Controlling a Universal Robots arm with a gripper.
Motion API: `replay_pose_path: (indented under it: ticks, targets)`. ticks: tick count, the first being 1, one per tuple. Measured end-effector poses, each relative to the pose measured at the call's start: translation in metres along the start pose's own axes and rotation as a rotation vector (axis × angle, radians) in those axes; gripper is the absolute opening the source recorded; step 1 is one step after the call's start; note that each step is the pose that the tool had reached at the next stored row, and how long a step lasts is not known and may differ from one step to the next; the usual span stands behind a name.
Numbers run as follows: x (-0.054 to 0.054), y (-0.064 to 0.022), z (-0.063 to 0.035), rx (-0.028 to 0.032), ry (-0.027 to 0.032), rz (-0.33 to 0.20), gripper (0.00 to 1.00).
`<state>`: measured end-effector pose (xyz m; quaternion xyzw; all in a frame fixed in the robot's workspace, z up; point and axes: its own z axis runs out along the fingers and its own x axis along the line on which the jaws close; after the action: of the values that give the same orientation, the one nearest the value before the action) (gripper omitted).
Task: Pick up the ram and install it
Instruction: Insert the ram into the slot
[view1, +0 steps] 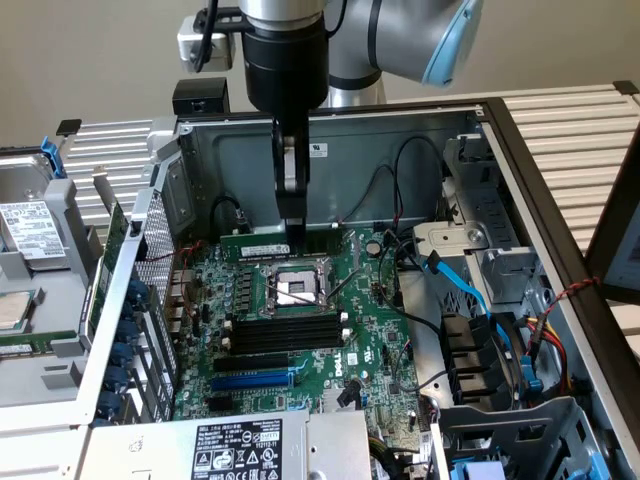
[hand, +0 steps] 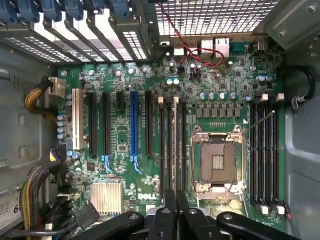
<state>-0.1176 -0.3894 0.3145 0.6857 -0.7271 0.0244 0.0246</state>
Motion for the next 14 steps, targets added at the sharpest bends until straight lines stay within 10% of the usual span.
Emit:
replay_pose_path:
  ticks: [14]
  targets:
    - [0.004, -0.0010, 0.0194, -0.0069, -0.0015, 0.000, 0.13]
